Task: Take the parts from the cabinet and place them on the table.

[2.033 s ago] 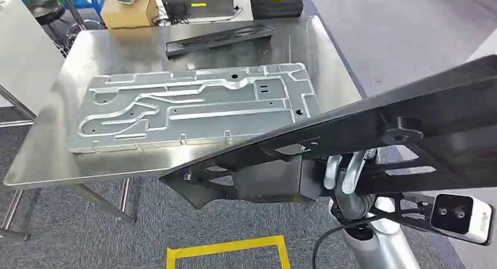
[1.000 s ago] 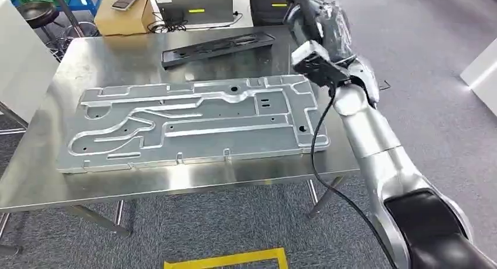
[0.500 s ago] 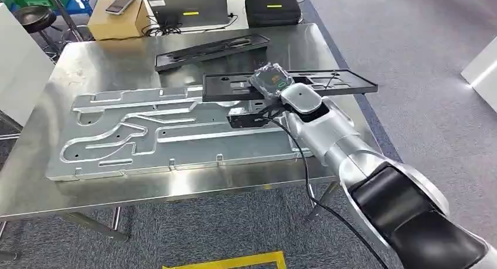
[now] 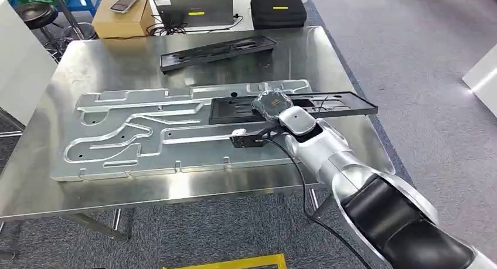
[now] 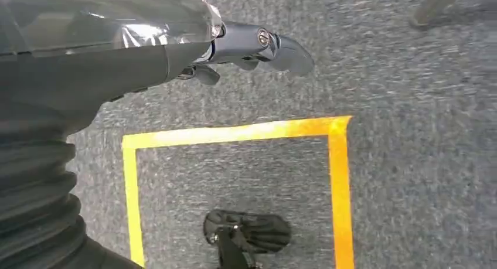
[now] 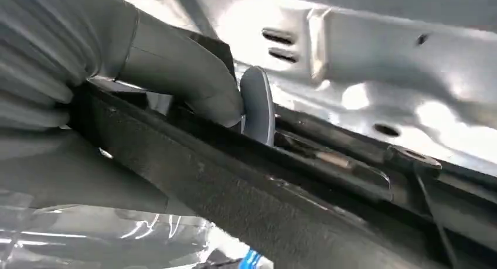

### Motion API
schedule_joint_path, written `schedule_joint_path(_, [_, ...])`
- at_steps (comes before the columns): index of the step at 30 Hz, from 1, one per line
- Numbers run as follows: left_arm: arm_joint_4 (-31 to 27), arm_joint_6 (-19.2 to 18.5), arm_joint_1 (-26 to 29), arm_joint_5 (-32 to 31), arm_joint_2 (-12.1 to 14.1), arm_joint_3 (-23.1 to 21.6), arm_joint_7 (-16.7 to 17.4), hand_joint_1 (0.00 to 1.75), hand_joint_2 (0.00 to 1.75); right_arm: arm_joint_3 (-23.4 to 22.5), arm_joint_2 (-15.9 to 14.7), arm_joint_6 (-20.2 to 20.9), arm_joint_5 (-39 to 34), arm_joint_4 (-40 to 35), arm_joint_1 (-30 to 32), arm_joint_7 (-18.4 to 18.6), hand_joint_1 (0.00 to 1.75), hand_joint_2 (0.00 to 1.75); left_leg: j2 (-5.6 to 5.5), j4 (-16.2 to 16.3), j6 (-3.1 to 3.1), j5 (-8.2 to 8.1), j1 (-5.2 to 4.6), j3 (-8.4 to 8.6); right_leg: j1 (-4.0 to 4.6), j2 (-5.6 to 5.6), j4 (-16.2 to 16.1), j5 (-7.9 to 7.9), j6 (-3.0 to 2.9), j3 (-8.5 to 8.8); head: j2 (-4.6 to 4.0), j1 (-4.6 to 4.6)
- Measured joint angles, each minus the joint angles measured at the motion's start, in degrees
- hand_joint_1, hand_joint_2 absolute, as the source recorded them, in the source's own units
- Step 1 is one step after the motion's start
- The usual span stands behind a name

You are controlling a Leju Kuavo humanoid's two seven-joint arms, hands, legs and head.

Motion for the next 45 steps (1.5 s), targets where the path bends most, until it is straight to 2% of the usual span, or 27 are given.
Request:
schedule_joint_path(3, [0.0,0.2,-0.1,-0.5,-0.1,-1.0,-0.6,0.00,1.75,-0.2,0.3,-0.1,0.0,0.5,0.2,0.0,1.75,1.75,0.14,-0.4,-0.99,0.06,0.10,0.23,0.13,0.26,-0.2,0.09,-0.76,0.06,0.00,0.00])
schedule_joint_path(5, [0.0,0.3,-0.1,-0.5,-0.1,-1.2,-0.9,0.00,1.75,-0.4,0.6,-0.1,-0.1,0.7,0.1,0.0,1.75,1.75,0.19,1.7,-1.43,-1.80,0.26,-0.55,-0.32,0.13,-0.9,0.37,-1.48,0.59,0.00,0.00])
schedule_joint_path(8, [0.0,0.3,-0.1,-0.6,-0.1,-1.6,-1.1,0.00,1.75,-0.8,1.1,-0.2,-0.2,1.1,0.4,0.1,1.75,1.75,0.19,14.9,-2.06,-7.82,0.34,-6.66,-0.19,0.12,-0.9,0.24,-1.76,0.69,0.00,0.00])
schedule_joint_path(9, [0.0,0.3,0.0,-0.7,-0.2,-1.7,-1.2,0.00,1.75,-0.9,1.1,-0.3,-0.4,1.3,0.7,0.1,0.00,0.00,0.20,17.8,-2.16,-8.30,0.35,-8.22,-0.12,0.12,-0.9,0.21,-1.78,0.71,0.00,0.00])
schedule_joint_path(10, [0.0,0.3,0.1,-0.5,-0.2,-1.8,-1.4,0.00,1.75,-1.2,1.1,-0.5,-0.5,1.4,0.9,0.1,0.00,0.00,0.20,17.5,-2.15,-7.27,0.38,-8.29,-0.10,0.13,-0.8,0.14,-1.81,0.78,0.00,0.00])
schedule_joint_path(11, [0.1,0.4,0.2,-0.5,-0.3,-2.0,-1.6,0.00,1.75,-1.4,1.2,-0.7,-0.6,1.6,1.1,0.0,0.00,0.00,0.21,14.5,-2.06,-5.14,0.38,-7.03,-0.10,0.15,-0.7,0.03,-1.77,0.86,0.00,0.00])
schedule_joint_path(13, [0.1,1.1,0.2,-0.4,-0.3,-2.2,-1.7,0.00,1.75,-1.9,1.2,-1.5,-0.7,1.7,1.0,-0.2,0.00,0.00,0.24,4.1,-1.72,0.16,0.41,-2.02,-0.12,0.25,-0.4,-0.35,-1.49,1.13,0.00,0.00])
schedule_joint_path(14, [0.1,1.4,0.1,-0.3,-0.3,-2.3,-1.7,0.00,1.75,-2.1,1.2,-1.9,-0.7,1.7,1.0,-0.3,0.00,0.00,0.24,0.5,-1.34,0.12,0.37,-0.20,-0.05,0.28,-0.3,-0.56,-1.26,1.12,0.00,0.00])
schedule_joint_path(15, [0.1,1.5,0.1,-0.3,-0.3,-2.3,-1.6,0.00,1.75,-2.4,1.2,-2.1,-0.7,1.8,1.0,-0.4,0.00,0.00,0.15,-0.2,-0.95,0.09,0.00,0.07,0.22,0.37,0.0,-0.55,-0.96,0.85,0.00,0.00])
schedule_joint_path(18, [0.1,2.0,0.4,-0.3,-0.3,-2.4,-1.3,0.00,1.75,-3.2,1.3,-2.5,-0.8,1.9,1.2,-1.0,0.00,0.00,0.09,0.1,-0.23,0.07,-0.06,-0.13,0.16,0.40,-0.4,-0.40,-0.21,0.95,0.00,0.00])
schedule_joint_path(19, [0.1,2.1,0.3,-0.3,-0.4,-2.5,-1.3,0.00,1.75,-3.4,1.3,-2.6,-0.8,1.9,1.1,-1.2,0.00,0.00,0.20,-0.5,0.25,0.37,0.50,0.13,0.39,0.36,-0.1,-0.74,0.20,0.87,0.00,0.00])
schedule_joint_path(21, [0.1,2.3,0.2,-0.3,-0.4,-2.5,-1.2,0.00,1.75,-4.1,1.3,-3.3,-0.8,1.9,1.0,-1.4,0.00,0.00,0.22,-0.7,0.93,0.49,0.49,0.25,0.18,0.24,4.3,-3.86,0.60,-0.94,0.00,0.00])
schedule_joint_path(23, [0.1,2.6,0.3,-0.3,-0.5,-2.5,-1.1,0.00,1.75,-4.5,1.3,-3.7,-0.9,2.1,1.2,-1.5,0.00,0.00,0.25,-0.6,0.99,0.46,0.42,0.23,-0.05,0.21,13.9,-8.13,0.89,-5.59,0.00,0.02])
schedule_joint_path(24, [0.1,2.7,0.3,-0.3,-0.5,-2.5,-1.1,0.00,0.00,-4.7,1.3,-4.0,-0.9,2.2,1.5,-1.6,0.00,0.00,0.25,-0.6,0.99,0.45,0.41,0.21,-0.14,0.18,17.2,-8.91,0.98,-7.25,0.00,0.00])
schedule_joint_path(25, [0.1,2.8,0.3,-0.3,-0.5,-2.5,-1.1,0.00,0.00,-4.9,1.3,-4.4,-0.9,2.3,1.8,-1.6,0.00,0.00,0.21,-0.6,0.99,0.45,0.41,0.24,-0.21,0.14,17.8,-8.36,1.01,-7.66,0.00,0.00])
schedule_joint_path(26, [0.1,2.8,0.3,-0.3,-0.6,-2.5,-1.1,0.00,0.00,-5.0,1.3,-4.6,-0.9,2.3,1.9,-1.8,0.00,0.00,0.14,-0.5,0.97,0.43,0.41,0.26,-0.28,0.11,15.4,-6.40,0.94,-6.62,0.00,0.02])
schedule_joint_path(28, [0.2,2.8,0.3,-0.3,-0.7,-2.6,-1.1,0.00,0.00,-5.4,1.3,-5.8,-0.7,2.3,1.7,-2.1,0.00,0.00,0.05,-0.2,0.77,0.30,0.41,0.31,-0.22,0.11,5.3,-1.32,0.44,-1.68,0.00,0.00])
schedule_joint_path(29, [0.2,2.8,0.3,-0.3,-0.8,-2.6,-1.1,0.00,0.00,-5.7,1.3,-6.7,-0.7,2.2,1.5,-2.5,0.00,0.00,0.04,-0.1,0.56,0.17,0.41,0.28,-0.09,0.08,0.6,-0.15,0.03,0.54,0.00,0.02])
schedule_joint_path(33, [0.2,2.8,0.3,-0.3,-1.0,-2.8,-0.7,0.00,0.00,-6.5,1.5,-10.6,-1.1,2.1,1.4,-5.1,0.00,0.00,0.08,-0.3,-0.64,0.32,0.19,0.14,0.50,0.19,0.0,-0.34,-0.55,0.61,0.00,0.00])
schedule_joint_path(35, [0.2,2.8,0.2,-0.4,-1.1,-3.0,-0.6,0.00,0.00,-7.5,1.7,-13.4,-2.0,1.3,1.3,-7.2,0.00,0.00,0.15,0.6,-1.30,-0.54,0.26,-0.14,-0.18,0.06,-1.0,0.20,-1.29,1.07,0.00,0.02])
schedule_joint_path(36, [0.2,2.8,0.2,-0.4,-1.1,-3.1,-0.5,0.00,0.00,-8.0,1.9,-14.4,-2.3,1.0,1.0,-7.7,0.00,0.00,0.17,3.2,-1.55,-2.53,0.27,-1.22,-0.26,0.01,-1.0,0.23,-1.62,1.07,0.00,0.00])
schedule_joint_path(38, [0.2,2.9,0.1,-0.4,-1.1,-3.5,-0.5,0.00,0.00,-8.6,2.0,-14.7,-2.5,0.9,1.0,-8.1,0.00,0.00,0.18,12.6,-1.97,-7.05,0.41,-5.33,-0.19,-0.02,-1.0,0.20,-1.72,1.06,0.00,0.00])
schedule_joint_path(39, [0.2,2.9,0.1,-0.4,-1.2,-3.6,-0.4,0.00,0.00,-8.8,2.0,-15.1,-2.9,0.9,1.2,-8.7,0.00,0.00,0.18,16.8,-2.13,-8.42,0.42,-7.31,-0.15,-0.04,-0.9,0.20,-1.73,1.04,0.00,0.00])
schedule_joint_path(40, [0.2,2.9,0.2,-0.3,-1.2,-3.6,-0.3,0.00,0.00,-9.0,2.0,-16.1,-3.5,0.7,1.5,-9.6,0.00,0.00,0.19,18.3,-2.20,-8.43,0.46,-8.07,-0.14,-0.05,-0.9,0.19,-1.73,1.04,0.00,0.00])
schedule_joint_path(42, [0.2,2.9,0.2,-0.2,-1.2,-3.8,0.1,0.00,0.00,-10.7,2.1,-21.3,-5.7,-0.7,2.0,-13.8,0.00,0.00,0.21,13.2,-2.21,-4.71,0.58,-5.65,-0.15,0.01,-0.7,0.14,-1.66,1.05,0.00,0.00])
schedule_joint_path(44, [0.2,2.8,0.1,0.1,-1.2,-3.9,0.1,0.00,0.00,-12.5,2.1,-25.2,-7.7,-3.1,2.1,-17.3,0.00,0.00,0.27,2.3,-1.92,0.33,0.66,-0.27,-0.21,0.16,-0.3,-0.17,-1.23,1.14,0.00,0.00])
schedule_joint_path(45, [0.3,2.5,0.0,0.2,-1.3,-3.9,0.1,0.00,0.00,-13.6,1.8,-26.5,-8.9,-6.0,2.7,-18.7,0.00,0.00,0.25,0.4,-1.56,-0.82,0.42,1.02,0.16,0.18,-0.2,-0.31,-0.89,0.87,0.00,0.00])
